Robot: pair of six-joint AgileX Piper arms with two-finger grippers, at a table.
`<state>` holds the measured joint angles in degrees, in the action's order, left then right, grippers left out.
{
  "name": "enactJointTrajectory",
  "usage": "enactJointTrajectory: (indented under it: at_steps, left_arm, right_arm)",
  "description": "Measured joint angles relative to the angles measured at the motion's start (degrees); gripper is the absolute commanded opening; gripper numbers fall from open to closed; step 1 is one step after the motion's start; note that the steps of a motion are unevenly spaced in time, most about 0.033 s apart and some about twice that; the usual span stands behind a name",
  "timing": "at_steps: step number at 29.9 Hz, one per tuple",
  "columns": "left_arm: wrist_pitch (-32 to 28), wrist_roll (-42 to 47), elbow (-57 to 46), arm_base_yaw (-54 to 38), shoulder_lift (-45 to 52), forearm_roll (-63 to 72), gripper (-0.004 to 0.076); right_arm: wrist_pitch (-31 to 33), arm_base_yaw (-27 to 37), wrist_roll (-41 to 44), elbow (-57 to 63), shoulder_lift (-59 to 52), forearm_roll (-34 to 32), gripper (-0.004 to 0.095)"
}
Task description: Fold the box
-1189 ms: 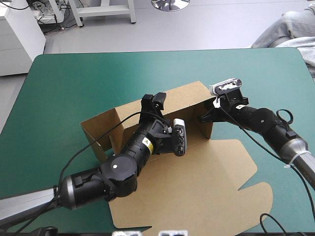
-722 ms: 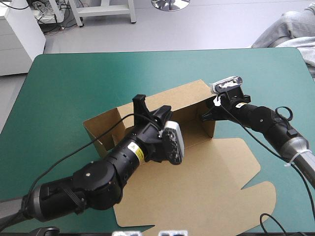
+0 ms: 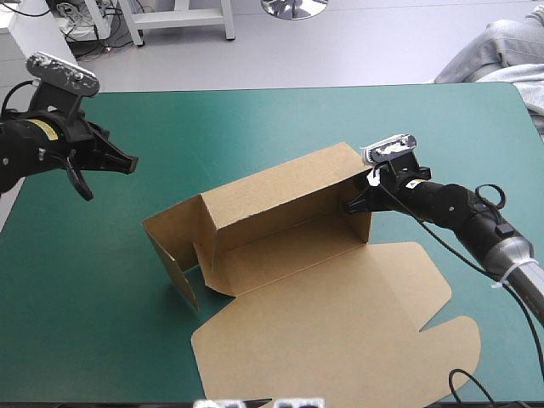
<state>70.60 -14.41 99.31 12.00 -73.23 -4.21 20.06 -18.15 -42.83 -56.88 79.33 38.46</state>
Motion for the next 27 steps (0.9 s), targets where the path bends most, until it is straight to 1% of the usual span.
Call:
enactJointTrajectory:
  at_steps: [4, 7, 9, 13, 15, 19, 21, 23, 26, 27]
  left_arm:
    - [0.5, 0.0, -4.0, -8.7, -2.3, 6.0, 0.0013]
    - [-0.1, 0.0, -9.7, -13.7, -3.6, 8.7, 0.0012]
    - [-1.9, 0.0, -14.8, -16.1, -3.9, 10.0, 0.0012]
    - [-5.9, 0.0, -23.9, -18.0, -4.0, 10.5, 0.0009]
    - [-7.4, 0.0, -26.7, -18.0, -4.1, 10.5, 0.0009]
    - [-10.3, -0.1, -29.1, -18.0, -4.2, 10.5, 0.0009]
    - [-11.3, -0.1, -29.1, -18.0, -4.2, 10.5, 0.0009]
    - [-12.0, -0.1, -29.1, -18.0, -4.2, 10.6, 0.0009]
    - [-12.2, -0.1, -29.1, -18.0, -4.2, 10.6, 0.0009]
    - [-12.2, -0.1, -29.1, -18.0, -4.2, 10.6, 0.0009]
  right_arm:
    - [0.5, 0.0, 0.0, -0.2, 0.0, -0.1, -0.0019]
    - [1.0, 0.0, 0.0, -0.3, 0.0, -0.2, -0.0019]
    - [1.2, 0.0, 0.0, -0.4, 0.0, -0.2, -0.0019]
    - [1.5, 0.0, 0.0, -0.5, 0.0, -0.6, -0.0019]
    - [1.7, 0.0, 0.0, -0.5, 0.0, -0.7, -0.0019]
    - [2.8, 0.0, 0.6, -0.8, -0.1, -1.4, -0.0019]
    - [4.6, 0.0, 3.0, -1.8, -0.1, -3.9, -0.0019]
    - [7.8, 0.1, 7.9, -3.5, -0.1, -8.6, -0.0019]
    - [14.6, 0.1, 17.4, -7.8, -0.1, -19.4, -0.0019]
    - [17.9, 0.1, 21.2, -9.4, -0.1, -22.8, -0.0019]
